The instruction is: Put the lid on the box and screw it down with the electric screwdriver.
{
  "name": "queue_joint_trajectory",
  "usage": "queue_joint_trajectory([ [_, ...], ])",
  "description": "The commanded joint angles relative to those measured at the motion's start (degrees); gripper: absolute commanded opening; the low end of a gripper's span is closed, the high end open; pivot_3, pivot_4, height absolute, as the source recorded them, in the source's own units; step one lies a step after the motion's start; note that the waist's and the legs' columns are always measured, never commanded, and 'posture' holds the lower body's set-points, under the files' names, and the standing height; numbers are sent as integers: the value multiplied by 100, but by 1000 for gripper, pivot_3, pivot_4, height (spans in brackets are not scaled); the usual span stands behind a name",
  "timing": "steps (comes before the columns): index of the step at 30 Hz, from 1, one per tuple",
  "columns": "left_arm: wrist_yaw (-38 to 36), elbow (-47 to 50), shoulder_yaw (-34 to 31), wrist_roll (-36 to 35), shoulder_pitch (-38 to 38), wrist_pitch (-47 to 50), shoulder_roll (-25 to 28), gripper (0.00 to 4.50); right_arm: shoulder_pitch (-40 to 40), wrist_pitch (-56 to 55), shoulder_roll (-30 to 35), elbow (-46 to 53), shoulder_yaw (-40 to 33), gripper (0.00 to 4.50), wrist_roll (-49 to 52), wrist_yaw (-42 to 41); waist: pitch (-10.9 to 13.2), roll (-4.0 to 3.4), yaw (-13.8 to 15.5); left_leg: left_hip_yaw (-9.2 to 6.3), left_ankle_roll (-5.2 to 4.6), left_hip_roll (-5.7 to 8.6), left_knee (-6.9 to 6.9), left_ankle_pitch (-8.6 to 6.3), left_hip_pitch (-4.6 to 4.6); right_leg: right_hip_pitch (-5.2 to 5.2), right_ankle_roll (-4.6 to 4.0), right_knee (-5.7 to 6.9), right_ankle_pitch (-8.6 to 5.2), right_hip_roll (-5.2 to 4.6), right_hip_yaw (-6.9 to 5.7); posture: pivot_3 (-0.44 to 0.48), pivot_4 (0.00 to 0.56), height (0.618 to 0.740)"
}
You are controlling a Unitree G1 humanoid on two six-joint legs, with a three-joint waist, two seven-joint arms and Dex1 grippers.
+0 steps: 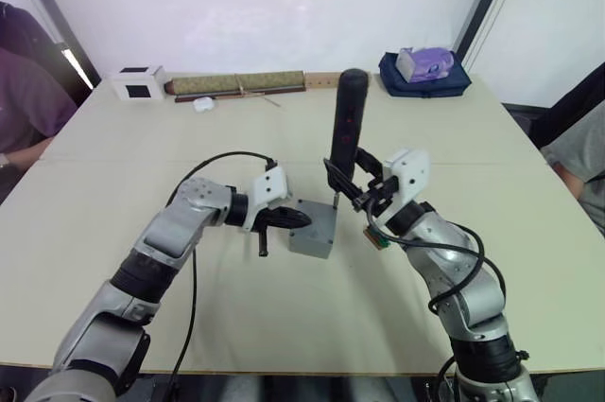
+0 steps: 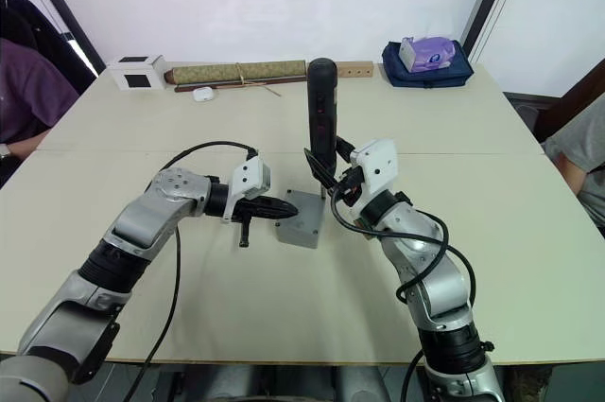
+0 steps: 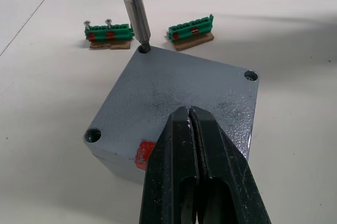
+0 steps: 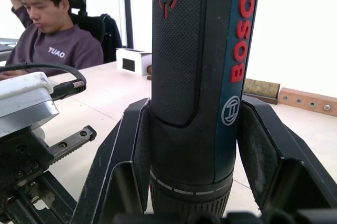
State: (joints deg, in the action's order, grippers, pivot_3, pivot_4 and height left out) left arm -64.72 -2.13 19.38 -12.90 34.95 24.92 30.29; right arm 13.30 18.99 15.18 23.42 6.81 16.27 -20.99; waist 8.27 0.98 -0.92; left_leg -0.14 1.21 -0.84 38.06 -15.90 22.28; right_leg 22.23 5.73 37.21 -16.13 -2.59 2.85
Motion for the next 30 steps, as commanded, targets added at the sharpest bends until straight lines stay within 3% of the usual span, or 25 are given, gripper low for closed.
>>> queue_joint_trajectory([
  [1, -5, -54, 89, 148, -66, 76, 33, 0, -343, 478, 64, -595, 341, 1836, -304, 36, -22, 5, 0, 0, 0, 0, 0, 0, 0, 0, -1, 0, -1, 0, 0, 0, 150, 740],
  [30, -8, -86, 117, 209, -97, 40, 29, 0, -312, 314, -94, -645, 142, 1836, -303, -51, -36, 17, 5, -3, 0, -11, -11, 0, -2, -2, -18, -10, -10, -6, -1, 0, 150, 740],
])
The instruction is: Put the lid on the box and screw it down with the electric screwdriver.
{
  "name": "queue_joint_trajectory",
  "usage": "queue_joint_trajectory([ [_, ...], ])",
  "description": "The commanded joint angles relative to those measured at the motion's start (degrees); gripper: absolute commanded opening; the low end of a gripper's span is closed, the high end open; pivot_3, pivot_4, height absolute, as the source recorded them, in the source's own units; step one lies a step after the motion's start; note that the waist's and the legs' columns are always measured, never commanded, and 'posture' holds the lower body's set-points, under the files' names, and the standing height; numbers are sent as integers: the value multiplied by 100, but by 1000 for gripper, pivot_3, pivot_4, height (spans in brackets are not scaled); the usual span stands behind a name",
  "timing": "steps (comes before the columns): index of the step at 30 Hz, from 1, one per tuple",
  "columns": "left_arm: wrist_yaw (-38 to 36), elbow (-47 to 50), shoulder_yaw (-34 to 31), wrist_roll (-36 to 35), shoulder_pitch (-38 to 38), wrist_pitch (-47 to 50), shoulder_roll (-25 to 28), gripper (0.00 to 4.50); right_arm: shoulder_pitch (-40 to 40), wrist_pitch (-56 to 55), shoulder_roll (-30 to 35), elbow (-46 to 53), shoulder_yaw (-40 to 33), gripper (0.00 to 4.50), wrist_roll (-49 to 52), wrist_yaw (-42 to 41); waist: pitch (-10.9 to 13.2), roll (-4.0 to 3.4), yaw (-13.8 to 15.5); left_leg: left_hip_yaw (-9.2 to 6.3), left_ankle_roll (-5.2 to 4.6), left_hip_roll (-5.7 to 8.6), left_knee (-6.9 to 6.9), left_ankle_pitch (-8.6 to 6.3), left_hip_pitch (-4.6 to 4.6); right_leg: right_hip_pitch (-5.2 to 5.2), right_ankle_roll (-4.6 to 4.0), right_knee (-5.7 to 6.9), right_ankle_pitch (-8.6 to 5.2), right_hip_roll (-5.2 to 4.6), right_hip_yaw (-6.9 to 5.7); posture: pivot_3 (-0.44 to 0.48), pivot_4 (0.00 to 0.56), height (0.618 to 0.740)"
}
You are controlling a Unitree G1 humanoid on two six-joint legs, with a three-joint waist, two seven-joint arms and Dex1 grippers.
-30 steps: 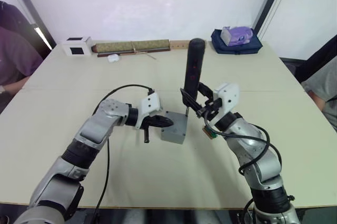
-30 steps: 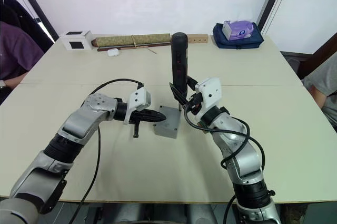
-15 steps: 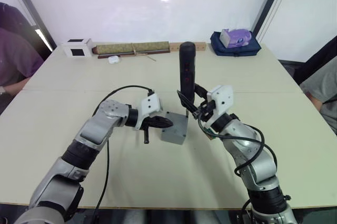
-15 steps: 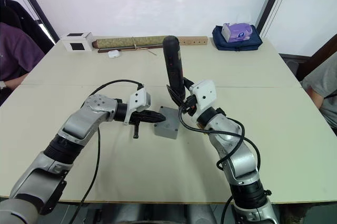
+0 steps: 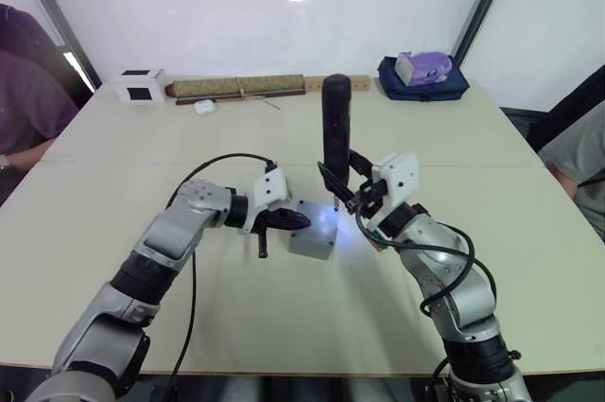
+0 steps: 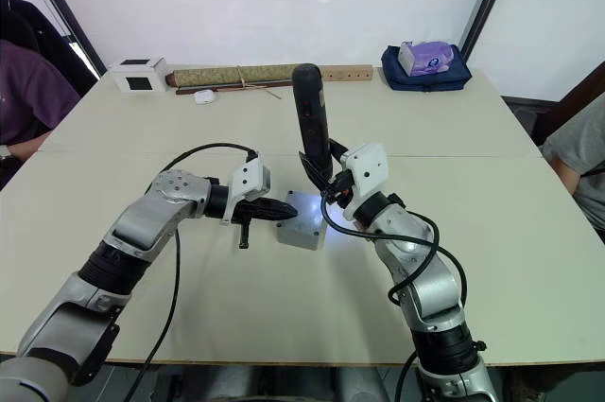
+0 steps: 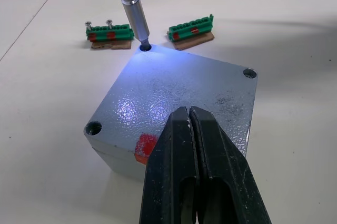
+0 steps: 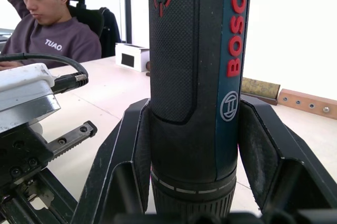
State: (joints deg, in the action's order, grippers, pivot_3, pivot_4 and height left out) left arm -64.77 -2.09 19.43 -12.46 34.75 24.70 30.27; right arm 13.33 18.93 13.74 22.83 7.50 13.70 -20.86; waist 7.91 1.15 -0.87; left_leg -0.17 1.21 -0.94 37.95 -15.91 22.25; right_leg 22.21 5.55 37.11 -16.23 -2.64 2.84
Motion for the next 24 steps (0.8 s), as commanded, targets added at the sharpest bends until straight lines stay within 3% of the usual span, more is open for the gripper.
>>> queue_joint_trajectory([
  [1, -2, -92, 112, 167, -80, 60, 30, 0, -315, 312, 48, -591, 69, 1836, -51, -63, 0, 0, 0, 0, 0, 0, 0, 0, 0, 0, 0, 0, 0, 0, 0, 0, 150, 740],
  [18, -18, -28, 132, 168, -121, 87, 54, 0, -236, 231, 55, -554, -24, 1836, -59, -69, 1, -1, 2, -2, 0, -2, -7, 0, 0, 0, -16, -6, -9, -7, -1, 0, 150, 740],
  [24, -28, -103, 163, 203, -156, 41, 48, 0, 449, 382, 106, 102, -577, 1836, 402, -42, 21, -14, 13, -2, 0, 0, -9, 0, 12, 13, -16, -8, -9, -12, -1, 0, 150, 740],
])
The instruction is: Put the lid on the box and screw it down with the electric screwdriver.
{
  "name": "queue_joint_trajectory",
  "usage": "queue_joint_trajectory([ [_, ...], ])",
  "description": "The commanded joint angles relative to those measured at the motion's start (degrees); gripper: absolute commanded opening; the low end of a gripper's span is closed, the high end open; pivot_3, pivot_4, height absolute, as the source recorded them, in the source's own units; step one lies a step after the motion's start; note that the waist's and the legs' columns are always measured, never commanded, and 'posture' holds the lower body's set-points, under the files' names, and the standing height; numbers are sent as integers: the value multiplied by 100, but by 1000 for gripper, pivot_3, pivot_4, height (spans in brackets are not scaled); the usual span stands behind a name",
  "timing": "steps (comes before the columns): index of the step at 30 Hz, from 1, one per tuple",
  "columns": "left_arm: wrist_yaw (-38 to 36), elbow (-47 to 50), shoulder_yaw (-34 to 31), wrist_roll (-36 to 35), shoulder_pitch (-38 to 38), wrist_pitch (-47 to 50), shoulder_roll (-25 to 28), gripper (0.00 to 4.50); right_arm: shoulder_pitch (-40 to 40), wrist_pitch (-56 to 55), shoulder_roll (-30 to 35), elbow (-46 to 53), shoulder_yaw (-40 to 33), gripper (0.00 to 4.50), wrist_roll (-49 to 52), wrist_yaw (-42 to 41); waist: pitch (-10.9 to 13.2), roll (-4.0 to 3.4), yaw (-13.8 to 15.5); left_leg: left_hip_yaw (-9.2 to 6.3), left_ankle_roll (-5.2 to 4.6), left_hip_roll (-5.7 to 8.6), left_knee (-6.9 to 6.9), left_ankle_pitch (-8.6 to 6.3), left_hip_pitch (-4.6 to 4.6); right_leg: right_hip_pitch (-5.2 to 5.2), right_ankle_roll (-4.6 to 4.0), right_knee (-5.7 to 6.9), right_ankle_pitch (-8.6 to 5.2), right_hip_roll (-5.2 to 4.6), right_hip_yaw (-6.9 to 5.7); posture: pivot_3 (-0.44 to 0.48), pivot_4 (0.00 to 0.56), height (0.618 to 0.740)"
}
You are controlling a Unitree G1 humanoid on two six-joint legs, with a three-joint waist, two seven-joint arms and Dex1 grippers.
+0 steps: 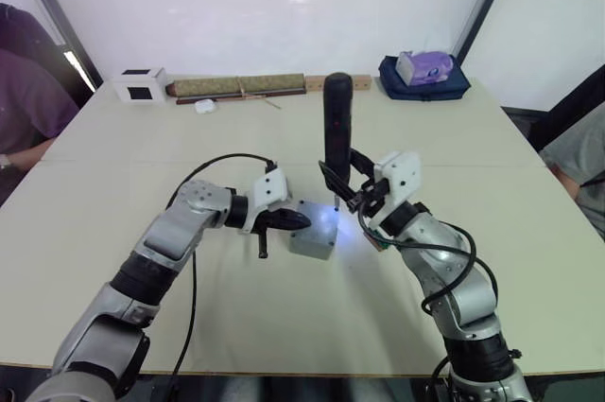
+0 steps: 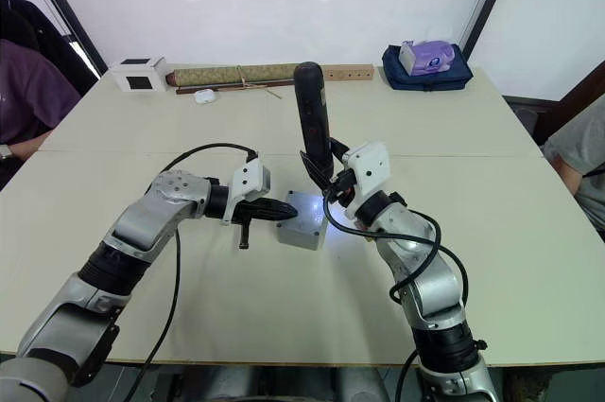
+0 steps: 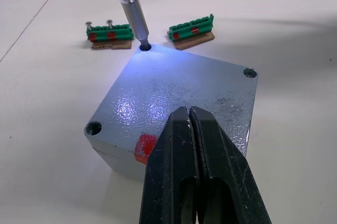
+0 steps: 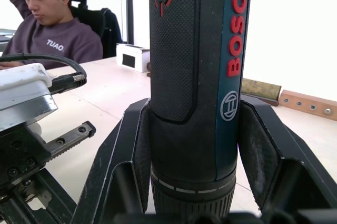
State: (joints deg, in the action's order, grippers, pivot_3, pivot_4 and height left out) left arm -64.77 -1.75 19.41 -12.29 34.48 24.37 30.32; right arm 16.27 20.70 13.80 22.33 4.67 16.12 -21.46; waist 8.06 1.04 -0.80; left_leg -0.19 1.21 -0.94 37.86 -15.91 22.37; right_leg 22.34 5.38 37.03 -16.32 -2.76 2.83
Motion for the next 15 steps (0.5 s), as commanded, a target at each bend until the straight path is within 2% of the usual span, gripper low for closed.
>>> queue_joint_trajectory([
  [1, -15, -181, 168, 210, -134, 44, 42, 0, 396, 325, 229, 290, -457, 1836, 267, -4, 10, -5, 8, 0, 0, 0, 0, 0, 3, 2, 0, 0, 0, -1, -1, 0, 150, 740],
  [6, 20, -175, 165, 220, -163, 39, 40, 0, 1316, 1191, 578, 807, -1212, 1836, 1273, 92, 87, -47, 17, 2, 0, 9, 2, 0, 21, 20, 2, 1, 1, -11, 0, 0, 150, 740],
  [8, 68, -129, 0, 31, -165, 203, -25, 0, 1919, 1963, 603, 809, -1960, 1836, 2442, 549, 93, -52, 5, 1, 0, 7, -1, 0, 28, 28, 6, 3, 4, -8, -2, 0, 150, 740],
  [11, 121, -83, -181, -158, -147, 393, -114, 0, 2362, 2549, 695, 727, -2527, 1836, 3230, 1060, 101, -54, -2, -1, 0, 3, -9, 0, 40, 44, 24, 7, 14, -7, -4, 0, 150, 740],
  [14, 747, -123, -883, -641, 193, 733, -647, 0, 2998, 3792, 1365, -148, -3445, 1836, 4191, 1969, 117, -66, 18, -13, 0, 1, -14, 0, 51, 49, 24, 5, 14, -8, -7, 0, 150, 740],
  [15, 792, -88, -1104, -898, 342, 984, -752, 0, 3110, 4637, 1969, -554, -3492, 1836, 4136, 1975, 123, -60, 26, -13, 0, 5, -9, 1, 61, 57, 24, 8, 14, -14, -10, 0, 150, 740],
])
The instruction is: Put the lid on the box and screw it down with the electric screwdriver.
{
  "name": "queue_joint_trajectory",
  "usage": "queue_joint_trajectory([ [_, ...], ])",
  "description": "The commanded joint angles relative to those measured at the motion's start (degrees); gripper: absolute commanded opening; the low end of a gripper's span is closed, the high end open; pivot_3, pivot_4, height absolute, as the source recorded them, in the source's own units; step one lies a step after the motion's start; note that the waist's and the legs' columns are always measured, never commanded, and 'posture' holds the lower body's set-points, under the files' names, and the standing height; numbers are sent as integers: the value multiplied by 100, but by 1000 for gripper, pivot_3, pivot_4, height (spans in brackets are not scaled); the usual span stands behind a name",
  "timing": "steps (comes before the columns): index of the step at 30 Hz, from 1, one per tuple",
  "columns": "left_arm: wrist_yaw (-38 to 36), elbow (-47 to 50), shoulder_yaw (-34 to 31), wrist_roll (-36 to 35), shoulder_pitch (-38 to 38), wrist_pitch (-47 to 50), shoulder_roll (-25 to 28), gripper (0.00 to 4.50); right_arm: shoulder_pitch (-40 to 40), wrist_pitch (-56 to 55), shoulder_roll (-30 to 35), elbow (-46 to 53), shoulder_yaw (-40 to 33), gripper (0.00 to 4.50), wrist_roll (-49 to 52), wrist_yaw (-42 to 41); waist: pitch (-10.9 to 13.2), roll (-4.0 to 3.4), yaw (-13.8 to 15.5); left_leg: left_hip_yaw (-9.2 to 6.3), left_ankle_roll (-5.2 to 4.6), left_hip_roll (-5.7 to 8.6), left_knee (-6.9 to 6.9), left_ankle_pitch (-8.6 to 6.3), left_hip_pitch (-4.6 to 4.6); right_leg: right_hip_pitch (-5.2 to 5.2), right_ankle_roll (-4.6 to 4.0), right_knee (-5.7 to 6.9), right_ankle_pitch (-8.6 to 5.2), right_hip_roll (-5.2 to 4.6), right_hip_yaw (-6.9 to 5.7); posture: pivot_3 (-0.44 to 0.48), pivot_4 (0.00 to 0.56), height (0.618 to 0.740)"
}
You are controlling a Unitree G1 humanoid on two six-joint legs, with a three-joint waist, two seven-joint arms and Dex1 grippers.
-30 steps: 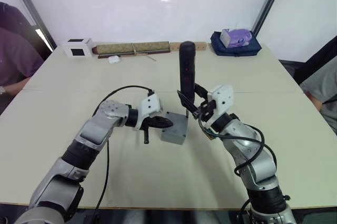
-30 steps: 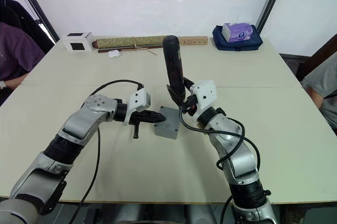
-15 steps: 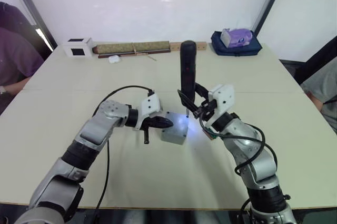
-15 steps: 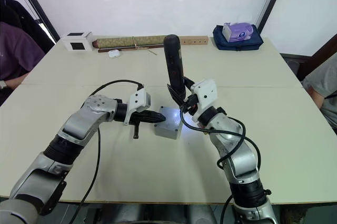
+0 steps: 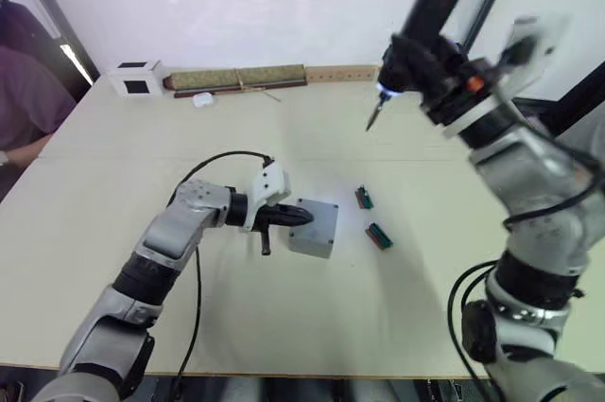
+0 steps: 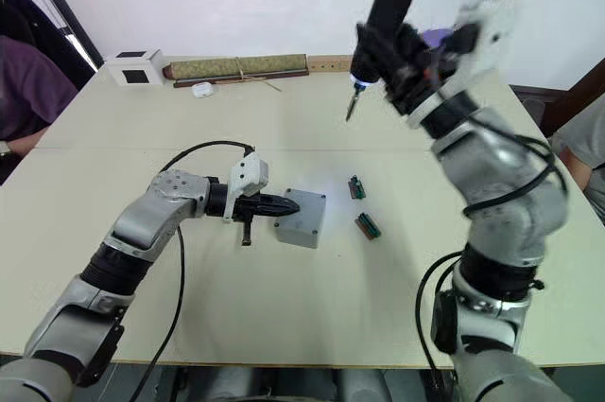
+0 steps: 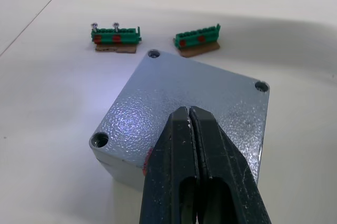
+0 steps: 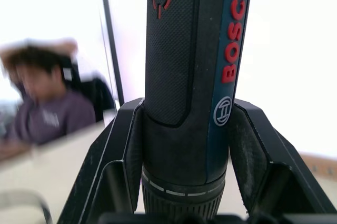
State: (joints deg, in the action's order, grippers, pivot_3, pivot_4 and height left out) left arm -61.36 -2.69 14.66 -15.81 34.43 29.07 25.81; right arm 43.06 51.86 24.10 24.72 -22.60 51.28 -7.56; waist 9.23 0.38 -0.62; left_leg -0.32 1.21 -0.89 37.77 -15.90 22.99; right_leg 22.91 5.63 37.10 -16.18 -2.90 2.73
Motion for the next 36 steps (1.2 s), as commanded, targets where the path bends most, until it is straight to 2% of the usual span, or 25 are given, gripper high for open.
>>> queue_joint_trajectory([
  [1, 390, 114, -772, -781, 448, 755, -317, 0, 375, 2096, 1452, -1124, -771, 1836, 526, 548, 16, 6, 29, -3, 0, 1, 13, 1, 29, 22, 0, 0, 1, -2, -5, 0, 150, 740],
  [3, 185, 415, -879, -1135, 564, 1142, -238, 0, 238, 3061, 2143, -1741, -819, 1836, 400, 500, 30, 27, 67, -6, 0, 9, 33, 1, 71, 52, 1, 2, 2, -10, -18, 0, 150, 740],
  [5, -101, 850, -729, -1261, 581, 1279, 2, 0, -241, 3833, 2692, -2244, -744, 1836, 239, 439, 32, 28, 75, 1, -2, 11, 28, 0, 81, 59, 2, -10, 2, -12, -17, 0, 150, 740],
  [8, -217, 1112, -552, -1223, 554, 1222, 202, 0, -892, 4064, 3282, -2779, -384, 1836, 598, 275, 30, -4, 90, 5, -16, 10, 7, -8, 105, 76, 3, -27, -1, -7, -16, 0, 150, 740],
  [11, -456, 1351, -352, -1185, 434, 1125, 399, 0, -1291, 4064, 3693, -2944, 143, 1836, 487, 80, 52, -53, 8, 34, -16, 14, 12, -7, 154, 156, 7, -7, 1, -1, 14, 0, 150, 740],
  [16, -417, 1378, -11, -809, 172, 739, 525, 0, -1167, 4064, 3697, -3454, 390, 1836, 609, -211, 70, -68, -95, 38, -10, 9, 25, -3, 131, 153, 13, 15, 6, 36, 27, 0, 150, 740],
  [27, -31, 1587, -46, -793, -130, 733, 510, 0, -1074, 4032, 3500, -3670, 860, 1836, -298, -753, 77, -54, -16, 34, -8, 13, 34, -2, 138, 145, 19, 10, 11, 30, 27, 0, 150, 740],
  [28, 7, 1584, -63, -782, -159, 727, 521, 0, -1137, 3972, 3502, -3599, 971, 2292, -388, -825, 77, -53, -16, 35, -8, 15, 37, -2, 139, 145, 23, 10, 12, 27, 27, 0, 150, 740],
  [33, 60, 1457, -58, -683, -190, 601, 545, 0, -1297, 3707, 3464, -3297, 1237, 3937, -947, -800, 71, -38, -12, 31, -7, 14, 41, -1, 136, 141, 25, 13, 14, 30, 26, 0, 150, 740],
  [35, 35, 1376, -46, -659, -170, 548, 544, 0, -1292, 3754, 3404, -3179, 1175, 4418, -968, -895, 70, -34, -5, 30, -7, 16, 44, -1, 135, 135, 27, 11, 15, 28, 25, 0, 150, 740],
  [36, 19, 1323, -48, -663, -146, 529, 537, 0, -1307, 3718, 3418, -3093, 1182, 4418, -999, -951, 69, -31, -5, 30, -6, 16, 46, -1, 135, 134, 29, 10, 16, 27, 25, 0, 150, 740],
])
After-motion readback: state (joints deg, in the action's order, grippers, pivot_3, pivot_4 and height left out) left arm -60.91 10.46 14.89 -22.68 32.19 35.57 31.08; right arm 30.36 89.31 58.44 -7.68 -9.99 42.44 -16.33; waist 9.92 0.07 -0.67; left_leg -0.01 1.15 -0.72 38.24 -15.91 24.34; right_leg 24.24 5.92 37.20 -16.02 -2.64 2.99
